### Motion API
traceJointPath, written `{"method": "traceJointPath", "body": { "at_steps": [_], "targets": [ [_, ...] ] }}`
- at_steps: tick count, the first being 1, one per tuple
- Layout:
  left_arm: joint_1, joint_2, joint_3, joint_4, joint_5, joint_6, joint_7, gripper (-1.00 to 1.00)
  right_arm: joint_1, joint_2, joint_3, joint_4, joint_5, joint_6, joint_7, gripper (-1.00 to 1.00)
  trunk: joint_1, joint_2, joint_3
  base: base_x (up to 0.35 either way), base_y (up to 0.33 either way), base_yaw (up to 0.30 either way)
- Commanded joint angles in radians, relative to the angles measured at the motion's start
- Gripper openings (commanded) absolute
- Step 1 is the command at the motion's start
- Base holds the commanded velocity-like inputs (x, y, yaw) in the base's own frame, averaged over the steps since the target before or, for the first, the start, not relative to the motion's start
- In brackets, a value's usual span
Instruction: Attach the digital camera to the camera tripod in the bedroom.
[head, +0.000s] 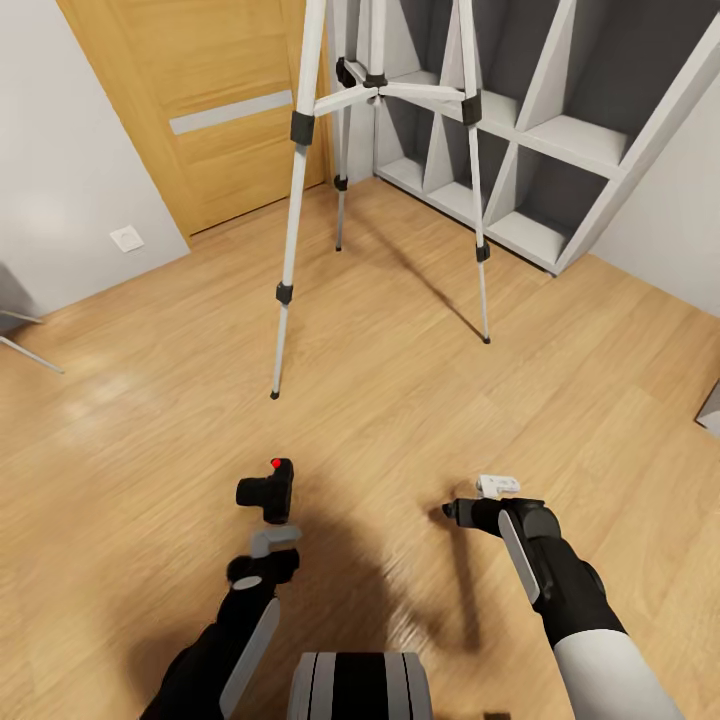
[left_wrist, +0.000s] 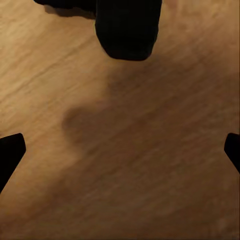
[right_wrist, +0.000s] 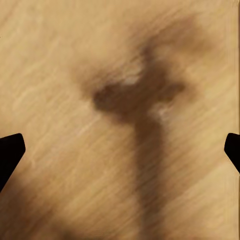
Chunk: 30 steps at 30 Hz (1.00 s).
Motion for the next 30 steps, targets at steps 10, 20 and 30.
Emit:
{"method": "traceJointPath", "body": {
  "at_steps": [10, 20, 30],
  "targets": [
    [-0.001, 0.001, -0.025, 0.113, -0.022, -0.072, 0.006, 1.00, 0.000, 0.000, -0.001, 0.035, -0.003, -0.075, -0.005, 1.00, 0.000, 0.000, -0.001, 0.000, 0.000, 0.000],
    [-0.001, 0.001, -0.026, 0.150, -0.022, -0.177, 0.006, 1.00, 0.000, 0.000, -0.001, 0.058, -0.004, -0.085, -0.005, 1.00, 0.000, 0.000, -0.001, 0.000, 0.000, 0.000],
    [-0.001, -0.002, -0.024, 0.150, -0.022, -0.185, 0.014, 1.00, 0.000, -0.001, -0.001, 0.059, -0.005, -0.085, -0.005, 1.00, 0.000, 0.000, -0.001, 0.000, 0.000, 0.000]
  ]
}}
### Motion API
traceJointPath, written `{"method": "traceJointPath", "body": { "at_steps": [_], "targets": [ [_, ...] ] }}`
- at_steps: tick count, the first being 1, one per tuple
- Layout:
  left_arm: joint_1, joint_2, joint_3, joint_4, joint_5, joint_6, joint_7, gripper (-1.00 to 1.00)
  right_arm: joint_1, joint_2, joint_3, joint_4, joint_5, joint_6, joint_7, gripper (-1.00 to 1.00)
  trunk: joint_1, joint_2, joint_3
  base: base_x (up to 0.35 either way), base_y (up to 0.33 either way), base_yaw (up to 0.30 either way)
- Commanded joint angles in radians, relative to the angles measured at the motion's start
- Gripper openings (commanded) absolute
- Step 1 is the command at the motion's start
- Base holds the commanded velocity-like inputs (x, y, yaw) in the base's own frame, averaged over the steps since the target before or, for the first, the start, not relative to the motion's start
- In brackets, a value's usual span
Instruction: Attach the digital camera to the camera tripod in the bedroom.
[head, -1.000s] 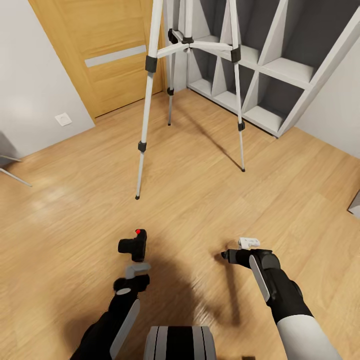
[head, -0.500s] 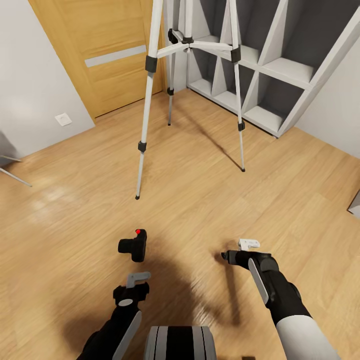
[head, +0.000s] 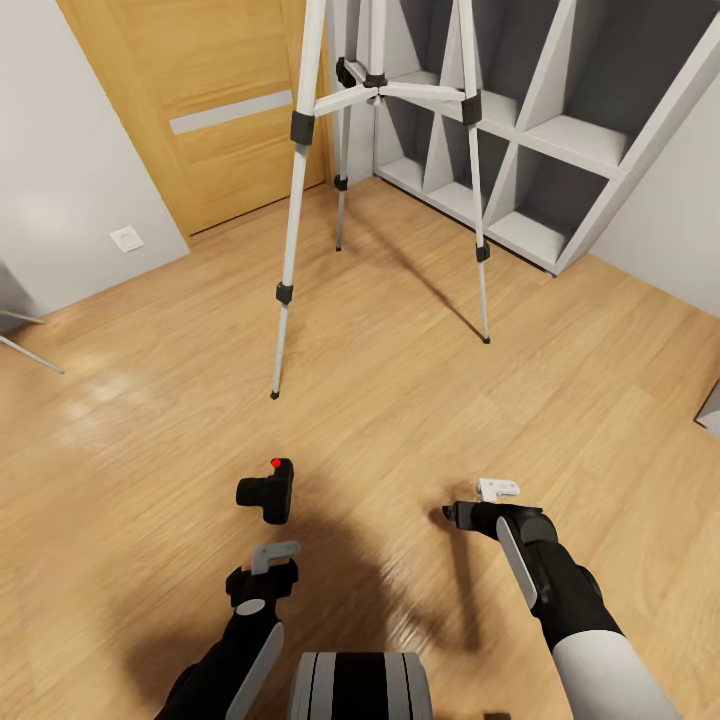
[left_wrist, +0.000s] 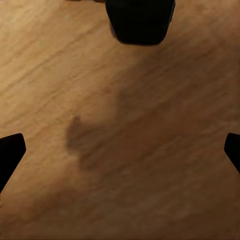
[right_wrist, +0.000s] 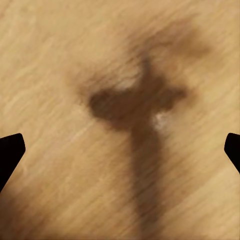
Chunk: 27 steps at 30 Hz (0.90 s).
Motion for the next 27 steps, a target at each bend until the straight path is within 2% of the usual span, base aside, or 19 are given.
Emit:
{"method": "traceJointPath", "body": {
  "at_steps": [1, 7, 19, 27],
  "targets": [
    [0.000, 0.000, -0.003, -0.002, 0.007, 0.004, 0.008, 1.00, 0.000, 0.000, -0.001, -0.001, -0.006, 0.005, 0.000, 1.00, 0.000, 0.000, -0.001, 0.000, 0.000, 0.000],
    [0.000, -0.001, -0.007, -0.001, 0.007, 0.005, 0.006, 1.00, 0.000, 0.000, -0.001, -0.001, -0.005, 0.005, 0.000, 1.00, 0.000, 0.000, -0.001, 0.069, 0.000, 0.000],
    [0.000, 0.001, -0.011, 0.016, 0.008, -0.006, 0.002, 1.00, 0.000, 0.001, -0.001, -0.001, -0.003, -0.006, 0.001, 1.00, 0.000, 0.000, -0.001, 0.263, 0.000, 0.000],
    [0.000, 0.002, -0.008, 0.051, 0.005, -0.009, 0.001, 1.00, 0.000, 0.001, -0.001, -0.001, -0.003, -0.013, 0.000, 1.00, 0.000, 0.000, -0.001, 0.051, 0.000, 0.000]
  ]
}}
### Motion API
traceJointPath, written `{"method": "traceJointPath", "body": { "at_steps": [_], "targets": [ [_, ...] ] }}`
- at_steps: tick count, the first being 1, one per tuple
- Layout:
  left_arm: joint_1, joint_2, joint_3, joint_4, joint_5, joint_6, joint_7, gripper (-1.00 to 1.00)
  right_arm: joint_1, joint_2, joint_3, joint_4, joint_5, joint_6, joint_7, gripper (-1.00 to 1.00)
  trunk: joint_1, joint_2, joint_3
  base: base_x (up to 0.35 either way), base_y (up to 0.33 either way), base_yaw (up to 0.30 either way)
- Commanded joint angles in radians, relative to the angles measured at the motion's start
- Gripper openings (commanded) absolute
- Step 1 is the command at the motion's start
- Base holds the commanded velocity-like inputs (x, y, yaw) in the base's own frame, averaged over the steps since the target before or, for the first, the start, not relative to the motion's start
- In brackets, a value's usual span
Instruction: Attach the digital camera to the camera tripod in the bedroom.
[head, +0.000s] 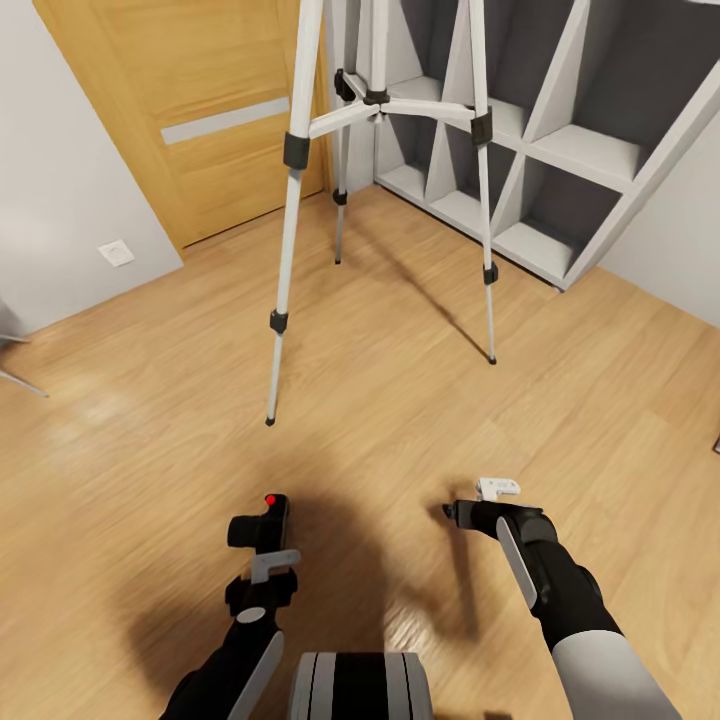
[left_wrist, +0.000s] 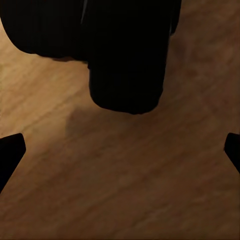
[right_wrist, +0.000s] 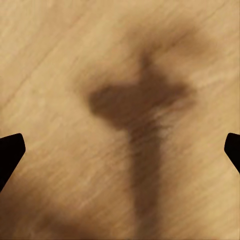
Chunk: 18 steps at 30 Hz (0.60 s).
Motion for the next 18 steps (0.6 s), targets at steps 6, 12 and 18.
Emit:
{"method": "traceJointPath", "body": {
  "at_steps": [6, 12, 18],
  "targets": [
    [0.000, 0.002, -0.002, 0.006, 0.007, 0.004, 0.007, 1.00, 0.000, 0.000, -0.001, -0.001, -0.006, 0.004, 0.001, 1.00, 0.000, 0.000, -0.001, 0.005, 0.000, 0.000],
    [0.000, 0.006, -0.002, 0.024, 0.009, 0.003, 0.006, 1.00, 0.000, 0.000, -0.001, 0.000, -0.007, 0.004, 0.001, 1.00, 0.000, 0.000, -0.001, 0.000, 0.000, 0.000],
    [0.000, 0.011, -0.002, 0.072, -0.001, -0.002, 0.002, 1.00, 0.000, 0.000, 0.000, 0.000, -0.008, 0.004, 0.000, 1.00, 0.000, 0.000, -0.001, 0.000, 0.000, 0.000]
  ]
}}
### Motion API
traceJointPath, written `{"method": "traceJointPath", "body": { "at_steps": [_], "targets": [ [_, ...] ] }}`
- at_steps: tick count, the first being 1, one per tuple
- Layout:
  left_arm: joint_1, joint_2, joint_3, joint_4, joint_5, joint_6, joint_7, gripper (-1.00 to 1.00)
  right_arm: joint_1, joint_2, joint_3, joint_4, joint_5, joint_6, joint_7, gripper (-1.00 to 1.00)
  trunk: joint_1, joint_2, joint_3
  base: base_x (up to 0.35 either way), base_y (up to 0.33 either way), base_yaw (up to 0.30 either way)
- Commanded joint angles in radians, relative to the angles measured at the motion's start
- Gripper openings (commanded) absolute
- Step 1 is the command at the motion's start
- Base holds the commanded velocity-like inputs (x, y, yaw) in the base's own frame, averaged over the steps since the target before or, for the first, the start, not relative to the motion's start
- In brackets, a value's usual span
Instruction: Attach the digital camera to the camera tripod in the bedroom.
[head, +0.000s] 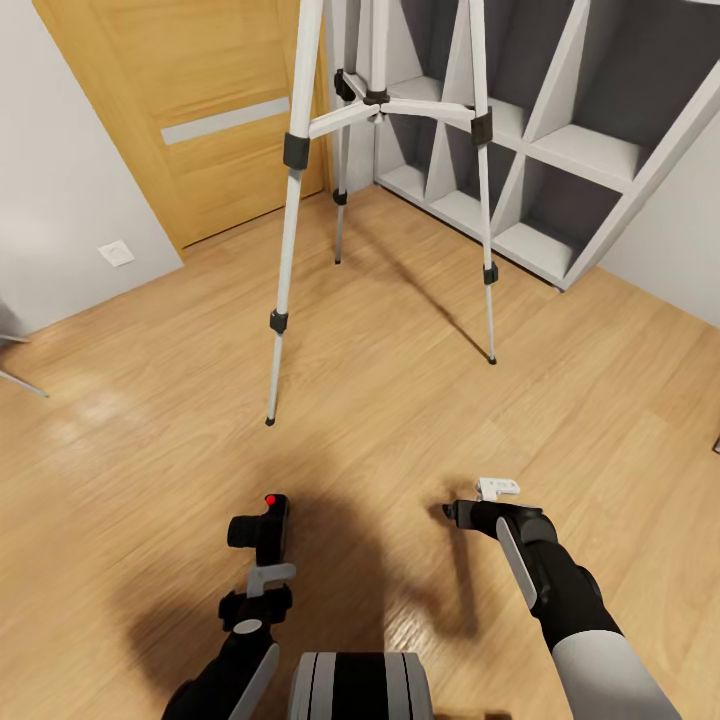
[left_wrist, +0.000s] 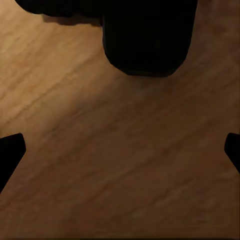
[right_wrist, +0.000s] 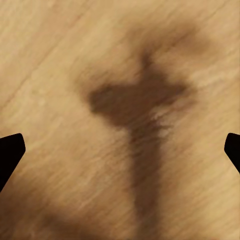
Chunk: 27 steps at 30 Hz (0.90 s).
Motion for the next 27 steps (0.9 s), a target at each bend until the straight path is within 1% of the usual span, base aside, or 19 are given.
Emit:
{"method": "traceJointPath", "body": {
  "at_steps": [1, 2, 3, 6, 10, 25, 27],
  "targets": [
    [0.000, 0.000, -0.004, 0.000, 0.006, 0.003, 0.007, 1.00, 0.000, 0.000, -0.001, -0.001, -0.006, 0.005, 0.001, 1.00, 0.000, 0.000, -0.001, 0.000, 0.000, 0.000],
    [0.000, -0.001, -0.004, 0.003, 0.006, -0.003, 0.007, 1.00, 0.000, 0.000, -0.002, -0.001, -0.006, 0.005, 0.000, 1.00, 0.000, 0.000, -0.001, 0.000, 0.000, 0.000],
    [0.000, -0.002, -0.004, 0.009, 0.005, -0.045, 0.006, 1.00, 0.000, 0.000, -0.002, -0.001, -0.005, 0.005, 0.000, 1.00, 0.000, 0.000, -0.001, 0.000, 0.000, 0.000],
    [0.000, 0.000, -0.004, 0.015, 0.010, -0.075, 0.005, 1.00, 0.000, 0.000, -0.002, -0.001, -0.005, 0.002, 0.000, 1.00, 0.000, 0.000, -0.001, 0.000, 0.000, 0.000],
    [0.000, -0.002, -0.003, 0.027, 0.007, -0.093, 0.004, 1.00, 0.000, 0.000, -0.003, -0.001, -0.005, 0.000, -0.001, 1.00, 0.000, 0.000, -0.001, 0.000, 0.000, 0.000],
    [0.000, -0.006, -0.005, 0.023, 0.006, -0.102, 0.014, 1.00, 0.000, 0.000, -0.003, -0.001, -0.005, -0.001, -0.001, 1.00, 0.000, 0.000, -0.001, 0.000, 0.000, 0.000],
    [0.000, -0.008, -0.005, 0.021, 0.006, -0.101, 0.015, 1.00, 0.000, 0.000, -0.003, 0.001, -0.005, -0.001, -0.001, 1.00, 0.001, -0.001, -0.008, 0.000, 0.000, 0.000]
  ]
}}
